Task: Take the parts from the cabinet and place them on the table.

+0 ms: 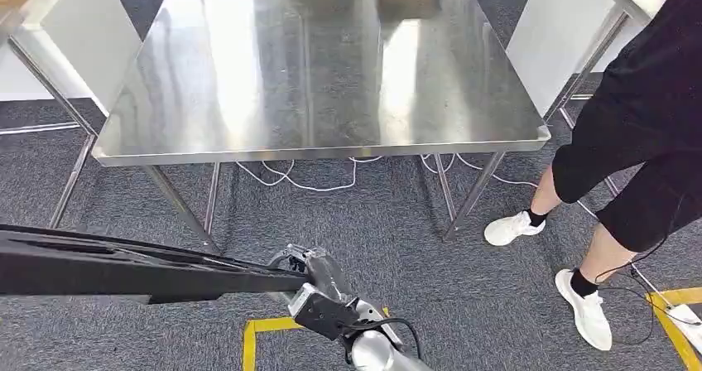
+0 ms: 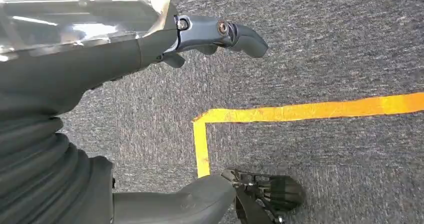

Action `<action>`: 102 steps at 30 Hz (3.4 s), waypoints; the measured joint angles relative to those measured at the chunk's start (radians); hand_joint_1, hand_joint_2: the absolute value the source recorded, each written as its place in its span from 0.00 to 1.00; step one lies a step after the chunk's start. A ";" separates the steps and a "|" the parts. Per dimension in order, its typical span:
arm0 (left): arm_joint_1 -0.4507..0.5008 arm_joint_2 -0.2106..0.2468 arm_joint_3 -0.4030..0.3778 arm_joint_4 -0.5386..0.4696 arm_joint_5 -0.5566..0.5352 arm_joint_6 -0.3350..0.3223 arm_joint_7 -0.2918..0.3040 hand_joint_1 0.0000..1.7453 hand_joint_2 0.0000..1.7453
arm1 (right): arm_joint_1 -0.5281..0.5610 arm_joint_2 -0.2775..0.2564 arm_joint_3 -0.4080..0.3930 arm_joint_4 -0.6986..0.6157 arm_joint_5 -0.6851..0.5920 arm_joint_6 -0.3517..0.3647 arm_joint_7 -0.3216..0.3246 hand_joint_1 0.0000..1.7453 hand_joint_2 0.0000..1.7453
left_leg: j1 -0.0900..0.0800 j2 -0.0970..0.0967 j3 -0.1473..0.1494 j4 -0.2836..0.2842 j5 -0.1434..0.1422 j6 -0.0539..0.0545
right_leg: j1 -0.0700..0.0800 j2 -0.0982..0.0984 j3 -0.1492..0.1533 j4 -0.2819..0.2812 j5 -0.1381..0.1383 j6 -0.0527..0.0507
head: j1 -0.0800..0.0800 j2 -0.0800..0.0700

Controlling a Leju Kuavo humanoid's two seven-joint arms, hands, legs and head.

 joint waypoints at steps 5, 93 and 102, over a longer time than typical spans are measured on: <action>-0.001 -0.001 0.003 0.000 -0.004 -0.001 0.000 0.00 1.00 | -0.027 -0.002 0.004 -0.008 0.165 -0.065 0.063 1.00 1.00 | -0.010 -0.011 0.024 0.008 -0.030 -0.024 | -0.002 0.002 0.137 -0.314 0.144 0.016 | 0.000 0.000; -0.015 0.007 0.027 -0.001 -0.069 -0.073 0.007 0.00 1.00 | -0.680 0.103 -0.007 0.498 1.093 0.028 0.869 1.00 1.00 | 0.007 -0.014 0.012 0.000 -0.014 -0.008 | 0.006 0.010 0.004 -0.082 0.079 0.012 | 0.003 0.000; -0.014 0.006 0.027 -0.002 -0.080 -0.073 0.019 0.00 1.00 | -0.747 0.076 -0.110 0.624 1.174 0.027 0.943 1.00 1.00 | 0.005 0.008 0.015 0.044 -0.072 -0.050 | -0.001 0.008 0.125 -0.334 0.172 -0.027 | 0.001 0.000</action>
